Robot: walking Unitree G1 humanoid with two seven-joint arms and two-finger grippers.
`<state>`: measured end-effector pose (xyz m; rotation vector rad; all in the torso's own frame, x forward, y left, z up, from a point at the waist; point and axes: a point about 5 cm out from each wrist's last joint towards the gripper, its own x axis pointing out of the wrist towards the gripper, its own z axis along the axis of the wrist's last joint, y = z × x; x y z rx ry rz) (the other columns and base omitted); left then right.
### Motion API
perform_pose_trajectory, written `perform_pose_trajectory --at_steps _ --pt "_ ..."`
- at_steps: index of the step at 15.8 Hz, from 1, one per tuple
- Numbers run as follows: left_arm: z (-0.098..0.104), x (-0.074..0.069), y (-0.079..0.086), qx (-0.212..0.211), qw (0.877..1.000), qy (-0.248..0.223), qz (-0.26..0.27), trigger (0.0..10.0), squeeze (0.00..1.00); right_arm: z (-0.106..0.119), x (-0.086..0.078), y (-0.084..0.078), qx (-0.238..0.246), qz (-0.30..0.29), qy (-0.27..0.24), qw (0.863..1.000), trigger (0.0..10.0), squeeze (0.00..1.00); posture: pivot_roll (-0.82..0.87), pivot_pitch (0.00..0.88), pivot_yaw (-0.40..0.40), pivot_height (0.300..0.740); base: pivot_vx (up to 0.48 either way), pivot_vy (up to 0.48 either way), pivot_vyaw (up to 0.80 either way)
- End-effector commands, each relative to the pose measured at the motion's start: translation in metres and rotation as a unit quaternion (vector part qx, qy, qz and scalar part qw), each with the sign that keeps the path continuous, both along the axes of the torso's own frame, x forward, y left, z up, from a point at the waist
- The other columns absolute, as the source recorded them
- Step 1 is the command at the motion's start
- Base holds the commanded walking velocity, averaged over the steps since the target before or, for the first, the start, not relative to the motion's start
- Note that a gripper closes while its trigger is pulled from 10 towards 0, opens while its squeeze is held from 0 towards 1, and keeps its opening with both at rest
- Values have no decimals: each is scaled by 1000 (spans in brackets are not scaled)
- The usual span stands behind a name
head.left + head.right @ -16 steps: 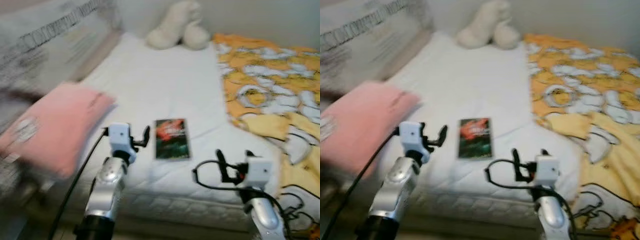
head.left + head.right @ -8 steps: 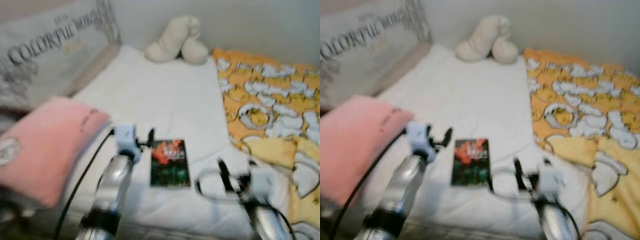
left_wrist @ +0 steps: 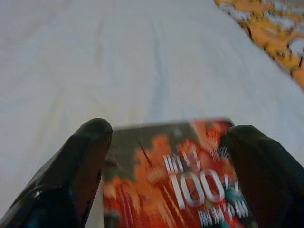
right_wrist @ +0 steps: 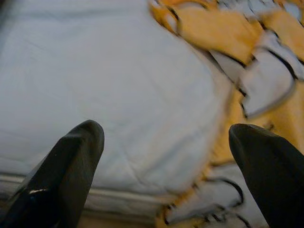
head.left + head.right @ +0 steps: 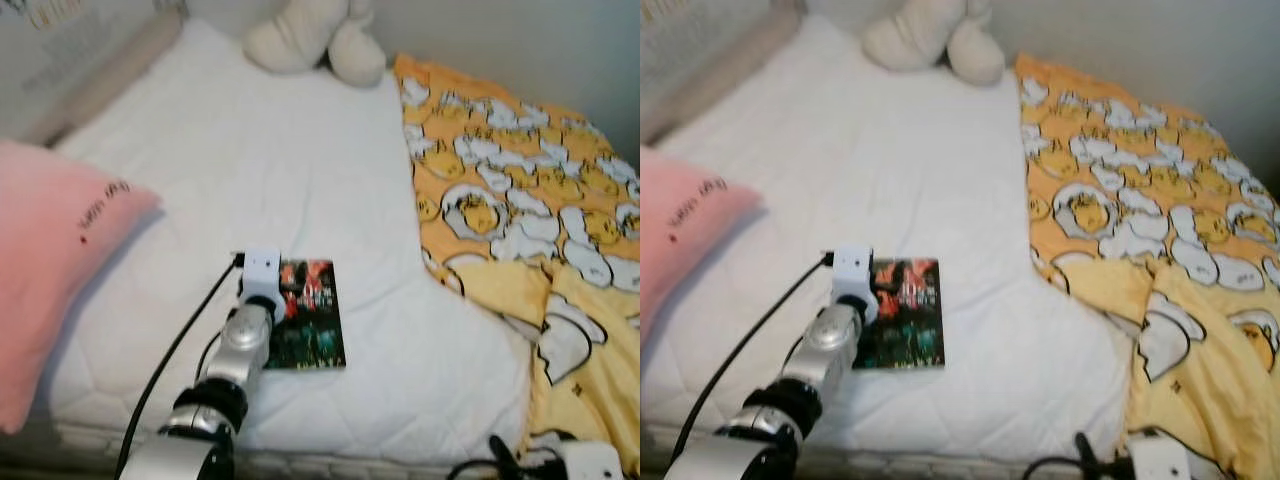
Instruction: Clean up the room
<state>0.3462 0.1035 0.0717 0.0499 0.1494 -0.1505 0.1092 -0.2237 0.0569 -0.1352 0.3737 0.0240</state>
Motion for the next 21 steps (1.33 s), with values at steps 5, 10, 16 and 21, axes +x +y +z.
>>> perform_pose_trajectory --at_steps 5,10,16,21 --pt "-25 -22 5 35 999 -5 19 10000 0 6 -9 5 -9 35 15 999 10000 0 -129 264 -220 740 0 0 0" --pt "-37 -39 6 28 999 -21 28 10000 0 -3 -17 33 77 116 52 989 10000 0 -93 278 -197 740 0 0 0" --pt "-67 -60 -12 -1 996 86 -29 0 0 -36 -12 27 66 106 85 988 10000 0 -32 262 -158 740 0 0 0" --pt "-74 -58 -5 -25 988 149 -37 0 0 -52 2 25 63 100 76 990 10000 0 -18 240 -140 740 0 0 0"
